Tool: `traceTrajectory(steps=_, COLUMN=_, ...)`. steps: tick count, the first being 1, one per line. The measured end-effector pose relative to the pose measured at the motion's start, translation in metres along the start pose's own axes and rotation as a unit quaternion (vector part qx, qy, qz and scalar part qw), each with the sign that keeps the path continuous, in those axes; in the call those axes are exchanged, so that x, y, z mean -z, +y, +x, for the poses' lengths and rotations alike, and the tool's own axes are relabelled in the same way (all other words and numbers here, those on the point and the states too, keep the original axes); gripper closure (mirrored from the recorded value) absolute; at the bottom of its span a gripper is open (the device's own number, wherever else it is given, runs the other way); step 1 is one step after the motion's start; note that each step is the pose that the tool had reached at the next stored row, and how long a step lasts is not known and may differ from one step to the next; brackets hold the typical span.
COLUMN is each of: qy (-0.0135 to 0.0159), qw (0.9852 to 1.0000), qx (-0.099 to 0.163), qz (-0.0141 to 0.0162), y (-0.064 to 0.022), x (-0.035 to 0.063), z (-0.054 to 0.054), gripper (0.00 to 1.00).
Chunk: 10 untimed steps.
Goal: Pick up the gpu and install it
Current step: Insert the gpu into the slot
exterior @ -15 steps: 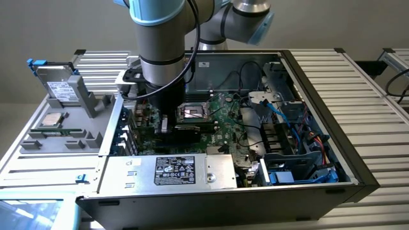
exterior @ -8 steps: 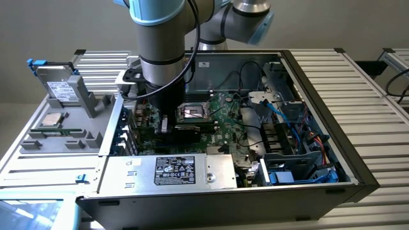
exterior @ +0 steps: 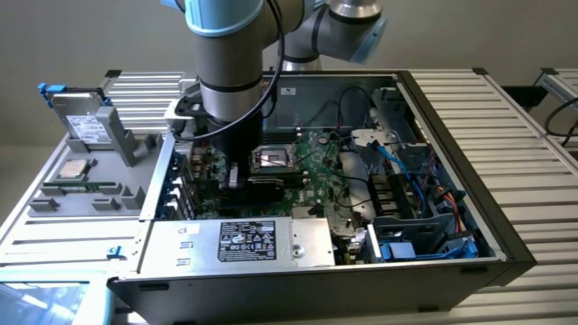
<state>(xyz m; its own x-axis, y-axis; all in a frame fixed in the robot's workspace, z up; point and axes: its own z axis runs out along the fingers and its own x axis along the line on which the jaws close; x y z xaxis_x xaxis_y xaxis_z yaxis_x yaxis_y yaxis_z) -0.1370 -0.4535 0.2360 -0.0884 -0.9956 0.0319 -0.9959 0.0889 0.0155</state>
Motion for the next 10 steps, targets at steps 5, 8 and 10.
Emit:
traceTrajectory(steps=5, qy=0.0007, qw=1.0, qx=0.001, qz=0.0003, y=-0.0005, x=0.0, z=-0.0002, gripper=0.71)
traceTrajectory(steps=8, qy=0.0023, qw=1.0, qx=0.001, qz=0.0006, y=0.0001, x=-0.0001, z=-0.0008, gripper=0.71)
traceTrajectory(steps=10, qy=0.0033, qw=1.0, qx=0.0, qz=0.0007, y=0.0004, x=-0.0001, z=-0.0008, gripper=0.71)
